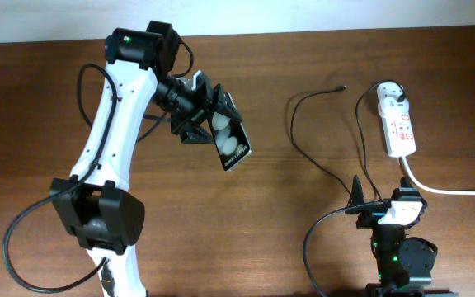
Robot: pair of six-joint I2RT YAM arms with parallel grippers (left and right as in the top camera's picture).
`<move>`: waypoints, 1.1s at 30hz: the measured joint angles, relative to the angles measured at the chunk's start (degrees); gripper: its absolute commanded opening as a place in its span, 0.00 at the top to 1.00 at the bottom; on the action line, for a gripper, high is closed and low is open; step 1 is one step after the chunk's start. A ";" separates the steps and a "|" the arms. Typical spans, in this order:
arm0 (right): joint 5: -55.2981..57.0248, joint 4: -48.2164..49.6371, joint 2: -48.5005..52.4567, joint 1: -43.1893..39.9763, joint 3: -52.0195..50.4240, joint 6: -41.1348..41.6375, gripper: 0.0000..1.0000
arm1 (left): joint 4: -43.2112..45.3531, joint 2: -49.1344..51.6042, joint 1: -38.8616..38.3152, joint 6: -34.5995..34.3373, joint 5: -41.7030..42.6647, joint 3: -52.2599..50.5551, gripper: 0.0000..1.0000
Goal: Plug charger to phone and switch on socket
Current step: 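Rotate the held phone upright, bottom edge facing right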
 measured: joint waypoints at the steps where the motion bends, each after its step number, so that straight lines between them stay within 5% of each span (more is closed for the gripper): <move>1: 0.00 0.00 0.00 0.00 0.00 -0.02 0.01 | 0.17 0.00 0.00 0.02 0.00 0.00 0.25; 27: 0.00 0.00 0.00 0.00 0.00 -0.02 0.01 | 9.97 0.00 0.00 -2.73 -3.91 -0.02 0.24; 33: 0.00 -0.02 0.00 0.00 0.00 -0.02 0.01 | 12.68 0.00 -0.59 -4.76 -11.85 -0.07 0.23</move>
